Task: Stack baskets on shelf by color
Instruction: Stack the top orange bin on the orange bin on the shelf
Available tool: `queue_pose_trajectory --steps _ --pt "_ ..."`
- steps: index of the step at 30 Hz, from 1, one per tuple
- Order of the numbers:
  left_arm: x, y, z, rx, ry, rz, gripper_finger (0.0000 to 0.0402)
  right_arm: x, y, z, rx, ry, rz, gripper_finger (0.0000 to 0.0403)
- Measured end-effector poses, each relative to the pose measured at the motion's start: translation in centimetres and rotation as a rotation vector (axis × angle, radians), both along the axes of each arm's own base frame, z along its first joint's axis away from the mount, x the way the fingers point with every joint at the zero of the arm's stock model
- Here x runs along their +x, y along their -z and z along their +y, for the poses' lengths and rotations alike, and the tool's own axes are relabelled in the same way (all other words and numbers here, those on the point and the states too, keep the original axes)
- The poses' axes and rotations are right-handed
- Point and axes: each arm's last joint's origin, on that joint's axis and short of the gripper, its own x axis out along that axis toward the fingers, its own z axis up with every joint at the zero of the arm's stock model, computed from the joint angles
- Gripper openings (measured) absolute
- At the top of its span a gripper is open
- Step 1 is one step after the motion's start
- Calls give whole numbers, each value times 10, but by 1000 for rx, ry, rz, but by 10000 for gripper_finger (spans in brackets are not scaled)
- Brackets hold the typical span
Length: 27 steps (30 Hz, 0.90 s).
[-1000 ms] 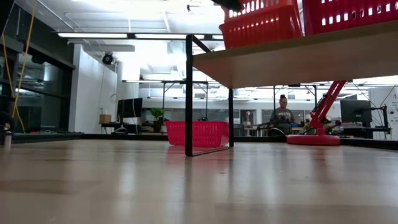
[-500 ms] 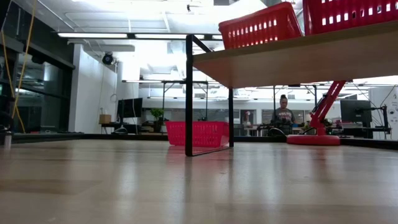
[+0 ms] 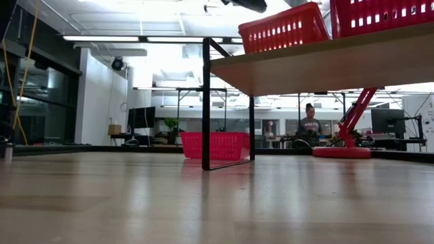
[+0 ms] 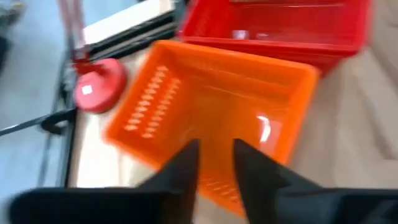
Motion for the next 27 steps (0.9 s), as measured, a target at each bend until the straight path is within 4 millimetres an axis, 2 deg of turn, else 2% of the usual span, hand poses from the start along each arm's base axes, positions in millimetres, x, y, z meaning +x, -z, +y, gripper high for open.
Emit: queue_pose_trajectory --steps 2,3,8,27 --pt "2 5 -1 -22 39 26 27 0 0 0 0 0 0 0" --pt "4 8 -2 -28 45 34 15 0 0 0 0 0 0 0" --pt "7 14 -8 16 30 44 4 0 0 0 0 -1 0 0" --pt "-2 21 -6 69 53 177 0 0 0 0 1 -3 4 0"
